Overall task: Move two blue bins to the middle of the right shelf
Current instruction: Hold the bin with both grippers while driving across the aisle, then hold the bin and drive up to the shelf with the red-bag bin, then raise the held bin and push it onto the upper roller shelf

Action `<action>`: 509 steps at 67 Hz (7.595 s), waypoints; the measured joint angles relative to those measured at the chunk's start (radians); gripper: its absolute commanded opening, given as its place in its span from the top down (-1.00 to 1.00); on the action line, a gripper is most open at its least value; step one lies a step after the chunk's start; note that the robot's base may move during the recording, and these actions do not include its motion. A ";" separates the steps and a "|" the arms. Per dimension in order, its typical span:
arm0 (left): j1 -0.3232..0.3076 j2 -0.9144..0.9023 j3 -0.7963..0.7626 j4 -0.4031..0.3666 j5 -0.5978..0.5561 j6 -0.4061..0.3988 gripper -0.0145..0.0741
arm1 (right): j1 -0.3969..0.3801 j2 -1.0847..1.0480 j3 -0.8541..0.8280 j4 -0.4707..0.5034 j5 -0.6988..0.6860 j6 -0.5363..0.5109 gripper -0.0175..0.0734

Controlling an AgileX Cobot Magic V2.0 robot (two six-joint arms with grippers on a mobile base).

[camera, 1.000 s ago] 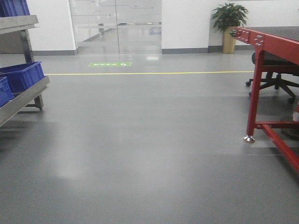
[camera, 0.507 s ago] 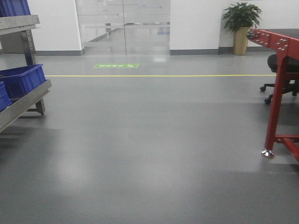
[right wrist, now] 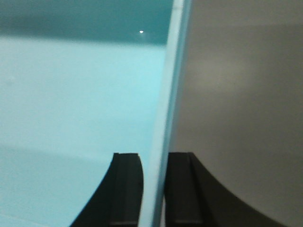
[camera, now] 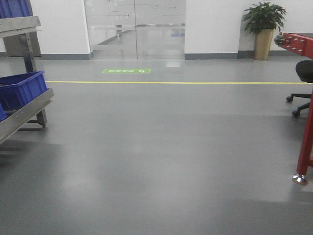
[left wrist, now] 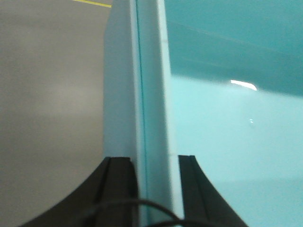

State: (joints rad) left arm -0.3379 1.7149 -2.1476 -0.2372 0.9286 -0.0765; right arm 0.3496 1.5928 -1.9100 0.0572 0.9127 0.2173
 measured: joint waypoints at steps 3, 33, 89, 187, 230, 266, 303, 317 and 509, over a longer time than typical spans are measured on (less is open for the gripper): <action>0.000 0.000 0.000 0.000 -0.001 0.000 0.92 | 0.000 0.000 0.000 0.000 0.000 0.000 0.97; 0.000 0.000 0.000 0.000 -0.007 0.002 0.92 | 0.000 0.000 0.000 0.000 0.000 0.002 0.97; 0.000 0.000 0.000 -0.005 -0.011 0.002 0.92 | -0.002 0.000 0.000 0.000 0.000 0.002 0.97; 0.000 0.000 0.000 -0.005 -0.015 0.004 0.92 | -0.002 0.000 0.000 0.002 0.000 0.002 0.97; 0.000 0.000 0.000 -0.005 -0.015 0.004 0.92 | -0.002 0.000 0.000 0.002 0.000 0.002 0.97; 0.000 0.000 0.000 -0.005 -0.015 0.004 0.92 | -0.002 0.000 0.000 0.002 0.000 0.004 0.97; 0.000 0.000 0.000 -0.005 -0.015 0.004 0.92 | -0.002 0.000 0.000 0.002 0.000 0.004 0.97; 0.000 0.000 0.000 -0.005 -0.015 0.004 0.92 | -0.002 0.000 0.000 0.002 0.000 0.004 0.97; -0.077 0.000 0.188 0.142 0.355 -0.011 0.92 | 0.001 0.088 -0.002 0.019 0.401 -0.130 0.97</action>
State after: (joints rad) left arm -0.4145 1.7149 -1.9601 -0.0948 1.2834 -0.0870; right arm 0.3510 1.6813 -1.9124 0.0764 1.3138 0.0871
